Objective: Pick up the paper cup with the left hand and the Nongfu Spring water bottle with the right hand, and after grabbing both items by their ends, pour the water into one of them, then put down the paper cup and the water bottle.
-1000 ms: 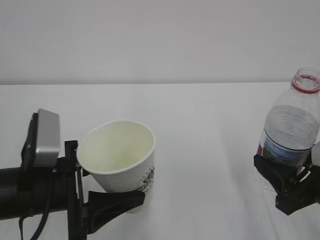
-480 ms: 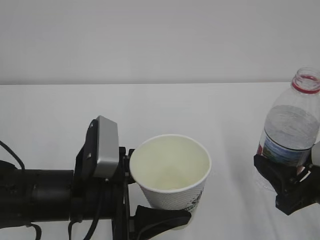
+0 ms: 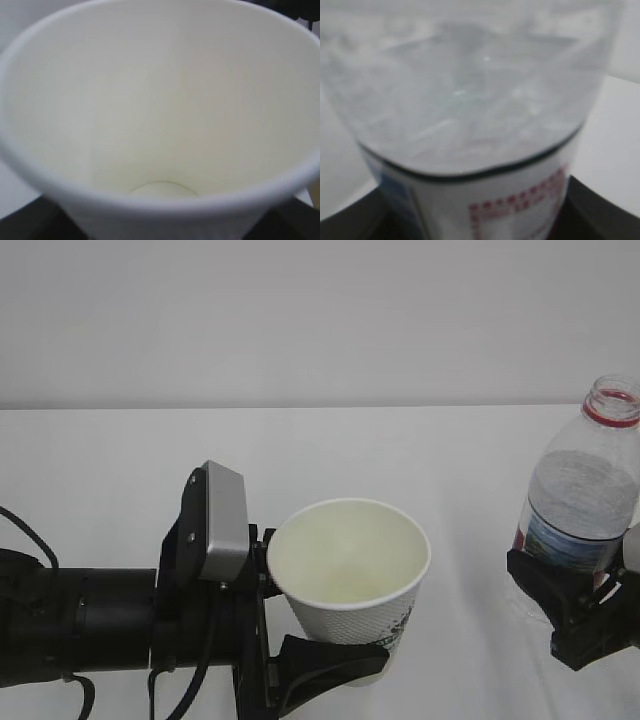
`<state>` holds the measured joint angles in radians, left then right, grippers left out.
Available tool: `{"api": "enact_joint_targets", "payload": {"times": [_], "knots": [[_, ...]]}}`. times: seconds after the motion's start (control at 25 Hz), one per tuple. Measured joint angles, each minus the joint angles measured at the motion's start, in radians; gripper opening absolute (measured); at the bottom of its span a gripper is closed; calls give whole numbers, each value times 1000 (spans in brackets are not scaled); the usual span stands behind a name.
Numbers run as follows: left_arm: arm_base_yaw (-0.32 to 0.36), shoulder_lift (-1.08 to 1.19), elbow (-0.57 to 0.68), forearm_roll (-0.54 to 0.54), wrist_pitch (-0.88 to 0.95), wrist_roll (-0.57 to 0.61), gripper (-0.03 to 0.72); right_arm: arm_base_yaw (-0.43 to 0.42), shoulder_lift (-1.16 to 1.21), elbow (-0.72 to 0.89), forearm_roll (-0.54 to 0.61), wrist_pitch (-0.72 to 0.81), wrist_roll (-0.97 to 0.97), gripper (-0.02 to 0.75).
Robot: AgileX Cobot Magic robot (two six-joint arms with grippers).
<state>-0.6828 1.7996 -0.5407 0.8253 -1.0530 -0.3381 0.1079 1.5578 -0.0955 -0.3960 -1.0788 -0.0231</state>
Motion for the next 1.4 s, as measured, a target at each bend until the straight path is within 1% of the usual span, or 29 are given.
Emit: {"api": "enact_joint_targets", "payload": {"times": [0.28, 0.44, 0.68, 0.84, 1.4], "knots": [[0, 0, 0, 0, 0, -19, 562, 0, 0, 0, -6, 0, -4, 485], [0, 0, 0, 0, 0, -30, 561, 0, 0, 0, -35, 0, -19, 485], [0, 0, 0, 35, 0, -44, 561, 0, 0, 0, -56, 0, -23, 485], [0, 0, 0, 40, -2, -45, 559, 0, 0, 0, -64, 0, -23, 485], [0, 0, 0, 41, -2, -49, 554, 0, -5, -92, -106, 19, -25, 485]]}}
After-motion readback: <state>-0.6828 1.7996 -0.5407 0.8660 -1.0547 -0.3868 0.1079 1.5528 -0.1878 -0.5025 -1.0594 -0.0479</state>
